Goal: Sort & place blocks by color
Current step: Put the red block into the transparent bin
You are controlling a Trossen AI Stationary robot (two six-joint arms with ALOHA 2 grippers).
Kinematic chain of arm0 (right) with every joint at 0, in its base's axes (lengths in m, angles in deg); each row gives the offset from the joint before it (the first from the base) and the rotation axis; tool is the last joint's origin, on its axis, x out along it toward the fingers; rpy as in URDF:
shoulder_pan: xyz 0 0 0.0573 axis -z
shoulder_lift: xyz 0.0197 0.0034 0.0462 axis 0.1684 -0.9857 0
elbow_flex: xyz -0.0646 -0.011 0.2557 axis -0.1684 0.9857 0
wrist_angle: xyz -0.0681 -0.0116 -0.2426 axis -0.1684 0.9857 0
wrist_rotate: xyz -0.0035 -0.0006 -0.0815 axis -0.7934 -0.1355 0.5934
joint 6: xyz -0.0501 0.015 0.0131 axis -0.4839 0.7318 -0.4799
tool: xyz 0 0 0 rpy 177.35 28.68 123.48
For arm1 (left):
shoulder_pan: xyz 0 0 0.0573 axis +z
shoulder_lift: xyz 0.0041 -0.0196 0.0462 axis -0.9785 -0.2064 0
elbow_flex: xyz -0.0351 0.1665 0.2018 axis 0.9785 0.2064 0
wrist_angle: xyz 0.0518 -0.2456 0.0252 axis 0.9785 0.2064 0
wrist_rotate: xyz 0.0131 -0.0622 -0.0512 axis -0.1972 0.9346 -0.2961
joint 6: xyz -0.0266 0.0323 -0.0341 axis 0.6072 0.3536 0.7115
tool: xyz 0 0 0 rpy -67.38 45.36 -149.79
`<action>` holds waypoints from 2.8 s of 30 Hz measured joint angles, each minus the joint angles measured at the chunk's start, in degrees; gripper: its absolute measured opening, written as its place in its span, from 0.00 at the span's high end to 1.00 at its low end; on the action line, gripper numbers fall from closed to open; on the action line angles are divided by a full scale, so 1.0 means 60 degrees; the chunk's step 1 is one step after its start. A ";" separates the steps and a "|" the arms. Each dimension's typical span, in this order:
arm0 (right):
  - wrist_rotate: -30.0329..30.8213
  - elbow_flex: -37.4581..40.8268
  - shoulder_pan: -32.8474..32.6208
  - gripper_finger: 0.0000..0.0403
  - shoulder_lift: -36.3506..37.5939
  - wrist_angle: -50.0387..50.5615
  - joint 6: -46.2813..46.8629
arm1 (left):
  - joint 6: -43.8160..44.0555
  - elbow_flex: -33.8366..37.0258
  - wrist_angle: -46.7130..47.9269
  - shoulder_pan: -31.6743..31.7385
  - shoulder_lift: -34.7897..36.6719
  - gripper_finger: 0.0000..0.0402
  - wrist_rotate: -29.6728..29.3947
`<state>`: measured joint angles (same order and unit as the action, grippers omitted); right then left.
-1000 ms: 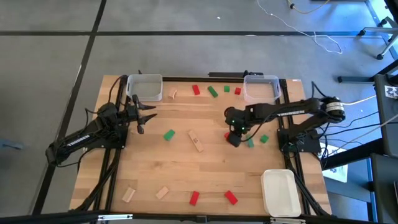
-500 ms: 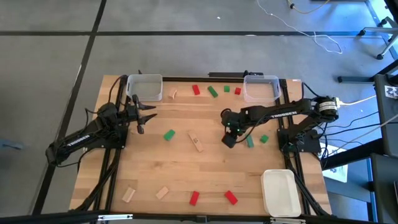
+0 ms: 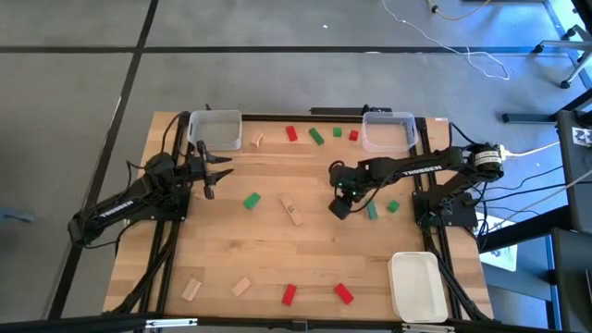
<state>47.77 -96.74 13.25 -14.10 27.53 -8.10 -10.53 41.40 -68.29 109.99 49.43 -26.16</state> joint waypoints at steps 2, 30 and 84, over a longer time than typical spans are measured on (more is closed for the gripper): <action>0.0000 0.0000 0.0000 0.51 0.0000 0.0000 0.0159 | 0.0000 0.0003 -0.0004 0.0002 0.0000 0.63 -0.0005; 0.0980 -0.0012 -0.0021 0.51 -0.1222 -0.0385 0.1038 | 0.0091 0.0004 -0.0007 0.0000 0.0000 0.63 -0.0218; 0.2761 -0.4838 0.2892 0.77 -0.1482 0.6374 -0.0882 | -0.0383 -0.5351 0.5815 0.0000 -0.3234 0.63 -0.2501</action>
<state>64.34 -125.77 30.60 -22.99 65.78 -13.39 -12.83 9.29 -33.40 109.99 30.03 -41.17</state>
